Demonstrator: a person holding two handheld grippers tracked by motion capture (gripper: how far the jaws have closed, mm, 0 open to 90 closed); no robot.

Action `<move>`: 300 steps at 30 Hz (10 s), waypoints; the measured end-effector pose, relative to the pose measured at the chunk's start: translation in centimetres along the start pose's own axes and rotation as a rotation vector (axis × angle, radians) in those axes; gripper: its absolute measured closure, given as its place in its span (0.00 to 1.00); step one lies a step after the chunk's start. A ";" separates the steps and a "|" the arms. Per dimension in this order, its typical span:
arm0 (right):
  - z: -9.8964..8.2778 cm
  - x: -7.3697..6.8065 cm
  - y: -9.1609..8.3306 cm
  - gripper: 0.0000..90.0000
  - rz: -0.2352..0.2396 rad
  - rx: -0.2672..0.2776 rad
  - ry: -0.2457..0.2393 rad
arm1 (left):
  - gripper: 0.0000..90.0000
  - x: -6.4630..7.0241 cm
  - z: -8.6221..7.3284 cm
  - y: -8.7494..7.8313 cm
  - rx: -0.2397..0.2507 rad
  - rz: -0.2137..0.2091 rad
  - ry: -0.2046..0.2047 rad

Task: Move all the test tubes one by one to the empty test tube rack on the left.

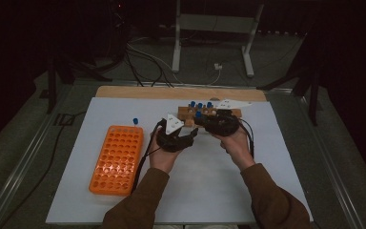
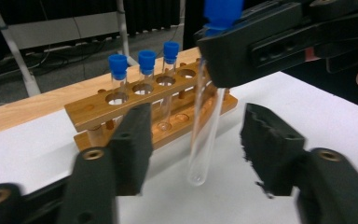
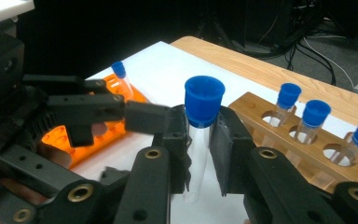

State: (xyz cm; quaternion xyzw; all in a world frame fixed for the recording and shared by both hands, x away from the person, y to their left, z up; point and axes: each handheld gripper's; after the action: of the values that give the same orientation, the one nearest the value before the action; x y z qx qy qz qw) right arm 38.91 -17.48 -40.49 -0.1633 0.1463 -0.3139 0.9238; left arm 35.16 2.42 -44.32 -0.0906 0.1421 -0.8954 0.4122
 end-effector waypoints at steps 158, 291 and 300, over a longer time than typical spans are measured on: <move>-6.5 3.0 -6.6 0.00 -0.202 0.135 0.050 | 0.87 -11.4 -4.9 -8.5 -0.199 0.300 -0.109; 0.8 4.0 -1.1 0.85 -0.282 0.083 -0.006 | 0.01 -7.1 -6.0 -10.5 -0.017 0.171 -0.130; 0.1 3.2 -0.8 0.85 -0.238 0.042 0.020 | 0.02 -5.2 -4.8 -9.4 -0.006 0.121 -0.081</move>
State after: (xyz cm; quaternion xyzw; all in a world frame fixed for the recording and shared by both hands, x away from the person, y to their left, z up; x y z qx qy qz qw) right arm 40.98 -20.05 -40.66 -0.1568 0.1283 -0.4259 0.8818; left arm 30.42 13.10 -46.02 -0.1193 0.1331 -0.8640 0.4706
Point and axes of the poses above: each handheld gripper's, and its own axes: y roughly forward along the jaws, z roughly out of its top, x roughly to its right, and after that the axes turned 3 degrees about x, right-handed
